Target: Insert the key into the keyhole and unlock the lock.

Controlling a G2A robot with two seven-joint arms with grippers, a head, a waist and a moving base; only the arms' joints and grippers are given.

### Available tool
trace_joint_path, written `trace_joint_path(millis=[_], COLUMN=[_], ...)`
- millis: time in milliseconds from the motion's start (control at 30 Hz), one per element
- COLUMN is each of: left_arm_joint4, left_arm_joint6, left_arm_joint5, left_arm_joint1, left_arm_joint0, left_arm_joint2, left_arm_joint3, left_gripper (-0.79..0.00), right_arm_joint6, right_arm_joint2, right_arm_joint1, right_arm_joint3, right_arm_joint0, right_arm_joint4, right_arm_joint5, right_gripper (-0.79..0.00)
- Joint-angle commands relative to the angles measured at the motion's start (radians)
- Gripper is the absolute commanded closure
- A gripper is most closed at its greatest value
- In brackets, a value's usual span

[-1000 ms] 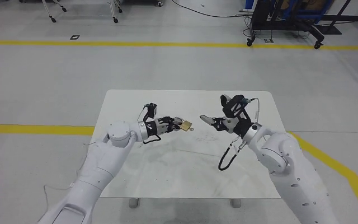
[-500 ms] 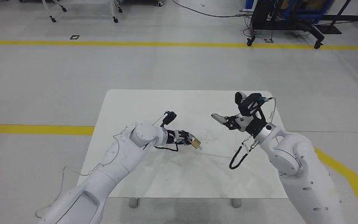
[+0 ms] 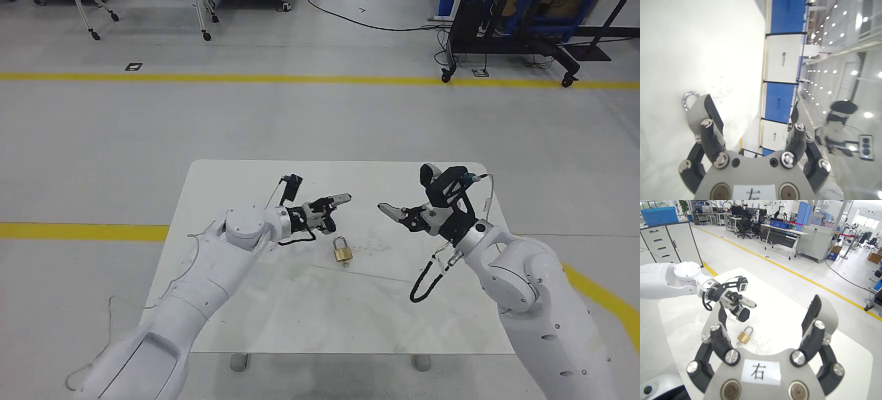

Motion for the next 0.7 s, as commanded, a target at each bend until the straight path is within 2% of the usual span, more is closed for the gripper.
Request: trace_joint_path(millis=[0,167,267,333,367,400,433,467,567,667], left_arm_joint4=[0.045,0.253,0.426,0.418,0.348,0.221,0.221,0.419,0.287,0.278], left_arm_joint6=[0.0,0.032,0.026,0.018,0.018,0.022,0.022,0.02,0.022,0.022], left_arm_joint5=[-0.036,-0.116,-0.116,-0.105,-0.095,-0.062,-0.062,-0.072,-0.054,-0.054], left_arm_joint1=[0.016,0.077,0.114,0.129,0.131,0.129,0.129,0.131,0.13,0.13], left_arm_joint0=[0.01,0.023,0.036,0.063,0.081,0.102,0.102,0.096,0.102,0.102], left_arm_joint2=[-0.033,-0.165,-0.252,-0.312,-0.342,-0.37,-0.37,-0.363,-0.374,-0.374], left_arm_joint3=[-0.05,-0.233,-0.369,-0.46,-0.496,-0.515,-0.515,-0.511,-0.519,-0.519], left_gripper=[-0.785,-0.785,-0.785,-0.785,-0.785,-0.785,-0.785,-0.785,-0.785,-0.785], right_arm_joint6=[-0.033,-0.145,-0.243,-0.286,-0.286,-0.286,-0.286,-0.296,-0.289,-0.289], right_arm_joint2=[0.004,0.091,0.179,0.208,0.208,0.208,0.208,0.211,0.209,0.209], right_arm_joint1=[-0.003,-0.003,-0.002,-0.002,-0.002,-0.002,-0.002,-0.002,-0.002,-0.002], right_arm_joint3=[0.031,0.078,0.067,0.068,0.068,0.068,0.068,0.068,0.068,0.068], right_arm_joint0=[-0.001,0.001,-0.025,-0.04,-0.04,-0.04,-0.04,-0.04,-0.04,-0.04], right_arm_joint4=[0.026,0.065,0.082,0.085,0.085,0.085,0.085,0.086,0.086,0.085], right_arm_joint5=[0.025,0.08,0.112,0.108,0.108,0.108,0.108,0.108,0.108,0.108], right_gripper=[-0.785,-0.785,-0.785,-0.785,-0.785,-0.785,-0.785,-0.784,-0.784,-0.784])
